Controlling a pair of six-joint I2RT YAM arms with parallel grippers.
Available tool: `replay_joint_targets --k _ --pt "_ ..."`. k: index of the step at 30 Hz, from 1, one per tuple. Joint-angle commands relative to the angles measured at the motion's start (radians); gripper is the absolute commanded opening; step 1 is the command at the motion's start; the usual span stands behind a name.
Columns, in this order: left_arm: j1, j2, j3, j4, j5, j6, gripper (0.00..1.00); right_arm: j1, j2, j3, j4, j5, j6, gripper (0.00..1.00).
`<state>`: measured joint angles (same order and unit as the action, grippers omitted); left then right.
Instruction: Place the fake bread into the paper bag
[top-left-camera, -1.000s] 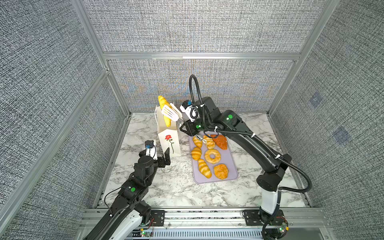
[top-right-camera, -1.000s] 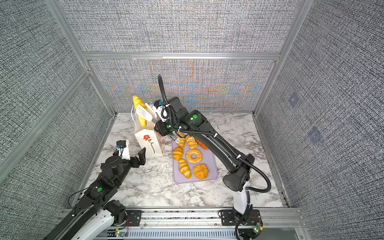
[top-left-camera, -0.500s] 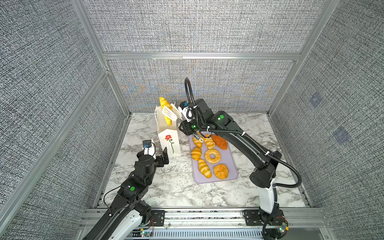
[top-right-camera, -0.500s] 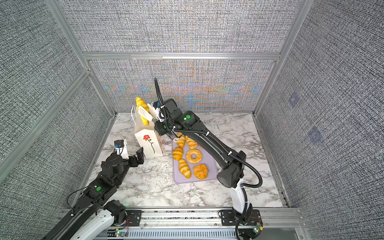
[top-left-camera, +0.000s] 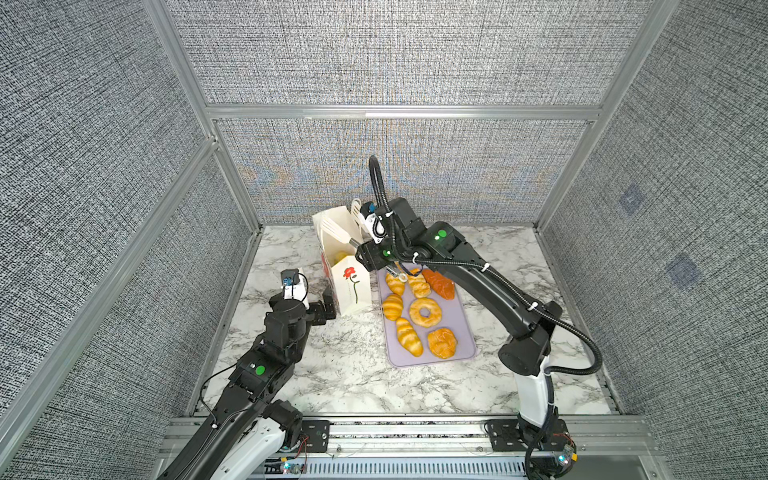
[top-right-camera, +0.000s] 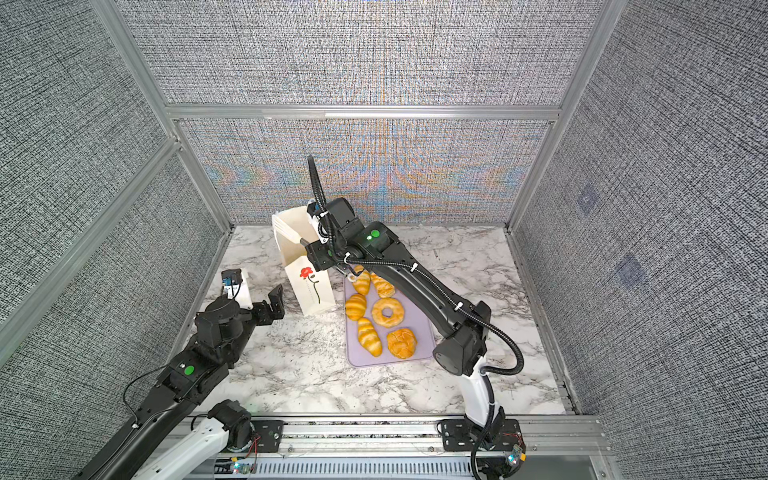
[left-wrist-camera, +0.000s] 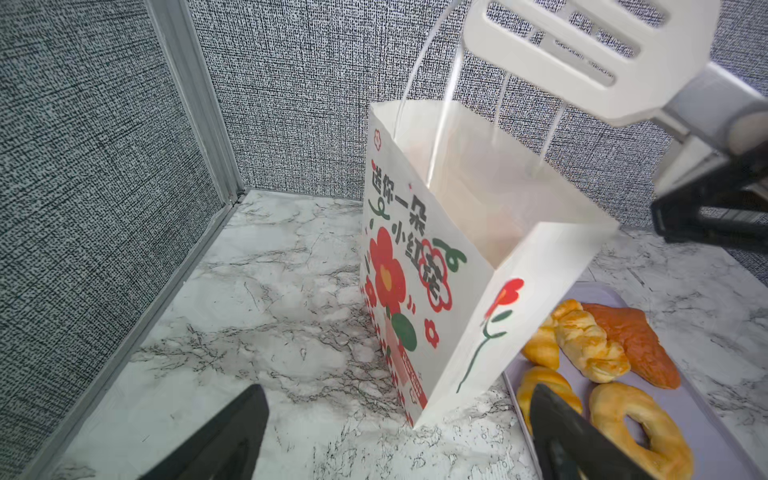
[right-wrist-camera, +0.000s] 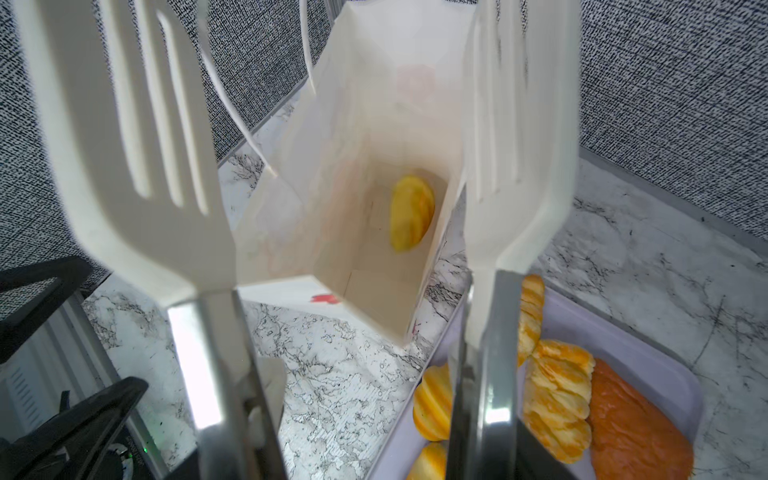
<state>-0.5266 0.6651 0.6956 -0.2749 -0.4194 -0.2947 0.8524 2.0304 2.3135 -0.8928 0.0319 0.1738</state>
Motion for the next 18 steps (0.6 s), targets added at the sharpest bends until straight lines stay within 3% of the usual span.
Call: replay_joint_targets --k 1,18 --pt "0.002 0.017 0.038 -0.035 -0.018 0.007 0.99 0.001 -0.029 -0.003 0.004 0.008 -0.008 0.68" --pt "0.002 0.096 0.096 -0.001 0.007 0.033 0.99 0.023 -0.364 -0.392 0.096 0.064 -0.006 0.68"
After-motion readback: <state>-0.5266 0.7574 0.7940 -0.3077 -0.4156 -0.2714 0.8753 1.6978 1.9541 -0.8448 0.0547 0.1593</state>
